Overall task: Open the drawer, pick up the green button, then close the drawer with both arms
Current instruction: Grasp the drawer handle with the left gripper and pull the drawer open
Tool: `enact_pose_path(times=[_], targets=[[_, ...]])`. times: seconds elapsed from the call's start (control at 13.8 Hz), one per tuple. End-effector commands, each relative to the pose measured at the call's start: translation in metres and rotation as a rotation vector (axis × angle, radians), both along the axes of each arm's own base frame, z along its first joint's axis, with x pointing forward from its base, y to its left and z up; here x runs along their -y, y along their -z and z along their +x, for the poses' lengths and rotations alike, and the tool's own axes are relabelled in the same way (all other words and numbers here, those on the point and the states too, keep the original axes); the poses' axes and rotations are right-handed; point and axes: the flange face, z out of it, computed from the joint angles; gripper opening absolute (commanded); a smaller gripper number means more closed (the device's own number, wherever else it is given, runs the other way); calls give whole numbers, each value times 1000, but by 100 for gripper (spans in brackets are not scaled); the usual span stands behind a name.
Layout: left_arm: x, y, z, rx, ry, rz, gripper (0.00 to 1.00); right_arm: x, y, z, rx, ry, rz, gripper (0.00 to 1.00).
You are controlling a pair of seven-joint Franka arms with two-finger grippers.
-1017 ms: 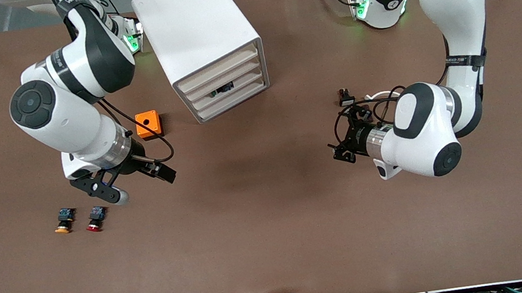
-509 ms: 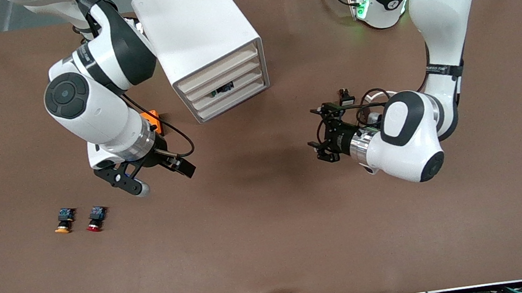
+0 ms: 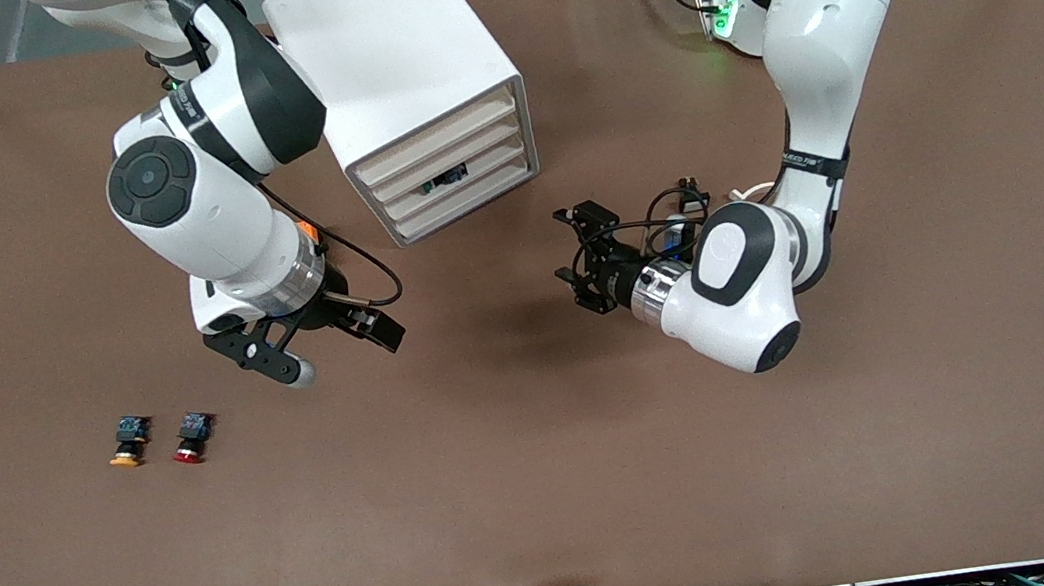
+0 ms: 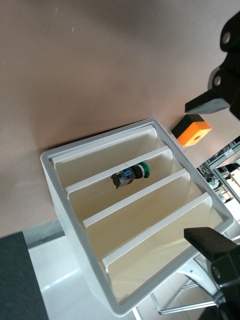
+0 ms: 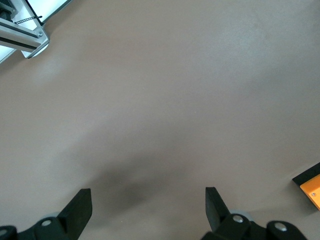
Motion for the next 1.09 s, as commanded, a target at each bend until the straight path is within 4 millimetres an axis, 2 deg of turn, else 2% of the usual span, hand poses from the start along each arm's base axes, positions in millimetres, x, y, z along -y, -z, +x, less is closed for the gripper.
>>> enact_pose_path(times=[0.0, 0.29, 0.73, 1.02], targets=[[6, 17, 2, -109, -55, 18, 100, 0, -2, 4, 4, 16, 7, 100], [15, 36, -6, -206, -74, 15, 100, 1, 0, 4, -2, 20, 5, 100], [26, 57, -19, -256, -61, 36, 100, 3, 1, 4, -4, 22, 7, 100], [46, 69, -37, -282, -24, 52, 100, 10, 4, 7, -10, 31, 3, 100]])
